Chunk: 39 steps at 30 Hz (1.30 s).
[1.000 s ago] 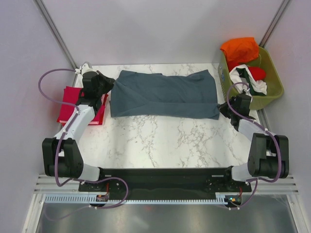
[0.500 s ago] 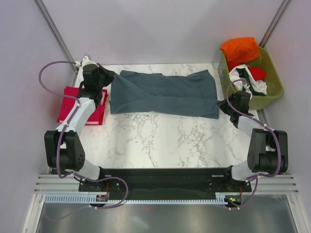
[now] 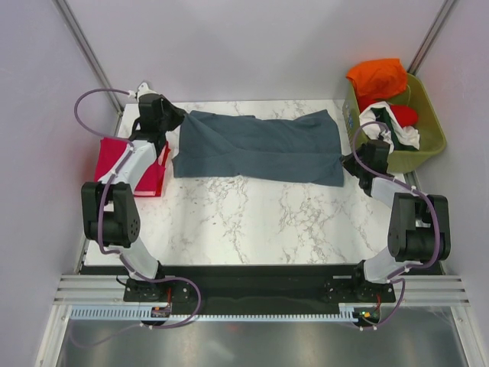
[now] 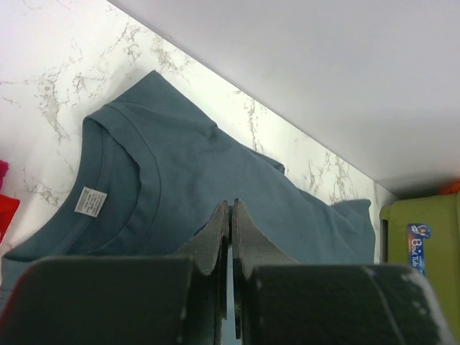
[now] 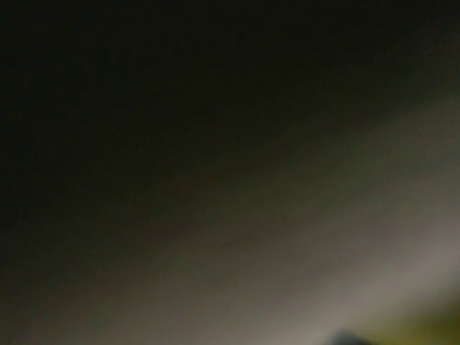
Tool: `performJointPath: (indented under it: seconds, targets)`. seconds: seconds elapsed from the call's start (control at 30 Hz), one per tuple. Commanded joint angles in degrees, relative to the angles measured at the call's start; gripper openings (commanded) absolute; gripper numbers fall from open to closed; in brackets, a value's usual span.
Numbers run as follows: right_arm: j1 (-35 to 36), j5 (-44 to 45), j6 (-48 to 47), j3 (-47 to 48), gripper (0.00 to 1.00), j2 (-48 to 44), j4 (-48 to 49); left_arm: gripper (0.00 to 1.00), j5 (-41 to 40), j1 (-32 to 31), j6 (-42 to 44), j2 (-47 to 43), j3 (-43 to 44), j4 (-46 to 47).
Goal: Fold and stack the t-shirts
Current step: Fold the tshirt
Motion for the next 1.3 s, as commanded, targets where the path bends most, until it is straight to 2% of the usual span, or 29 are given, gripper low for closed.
performJointPath:
  seconds: [0.0,0.53,0.6,0.7,0.73,0.8,0.87,0.93,0.97,1.03,1.1,1.13,1.27]
  targets:
    - [0.60,1.06,0.21,1.92,0.00,0.88,1.53,0.02,1.57,0.12,1.75,2.08,4.62,1.96]
    - [2.44,3.61,-0.40,2.09,0.04,2.29,1.71,0.02,7.02,0.04,0.52,16.75,16.31,2.05]
    - [2.62,3.69,-0.58,2.18,0.08,2.03,1.45,0.02,7.11,-0.05,0.34,18.07,17.63,2.13]
    - [2.88,4.05,-0.67,2.09,0.25,1.15,0.92,0.02,7.98,-0.14,0.34,20.71,19.91,2.05]
    - [2.97,4.22,-0.93,1.92,0.35,0.28,0.75,0.04,8.25,-0.14,0.34,21.50,20.62,1.87]
    - [3.32,4.49,-0.93,1.48,0.46,-1.39,0.05,0.21,8.95,-0.14,0.52,22.82,22.81,0.04]
    - [3.76,5.10,-1.11,0.86,0.51,-2.89,-0.57,0.39,8.78,-0.14,0.95,22.39,23.52,-1.29]
    - [3.85,5.10,-0.93,-1.15,0.53,-5.78,-0.84,0.46,7.82,-0.32,1.48,20.99,22.30,-2.26]
    - [3.94,5.28,-0.93,-1.77,0.53,-6.84,-0.84,0.58,6.77,-0.40,1.92,19.76,21.68,-2.43]
    - [4.29,6.42,-0.49,-4.31,0.53,-10.26,-0.93,0.70,5.53,-0.67,3.33,15.64,18.53,-2.52]
    - [5.25,7.12,-0.14,-6.07,0.52,-12.73,-1.10,0.79,3.86,-1.02,4.38,10.56,14.50,-3.92]
    - [5.25,7.73,-0.05,-7.65,0.51,-15.09,-1.62,0.87,3.42,-1.11,4.73,8.70,13.17,-4.54]
    - [9.81,12.83,1.52,-11.61,0.50,-21.52,-5.40,0.95,1.75,-2.25,5.35,-0.01,7.54,-10.06]
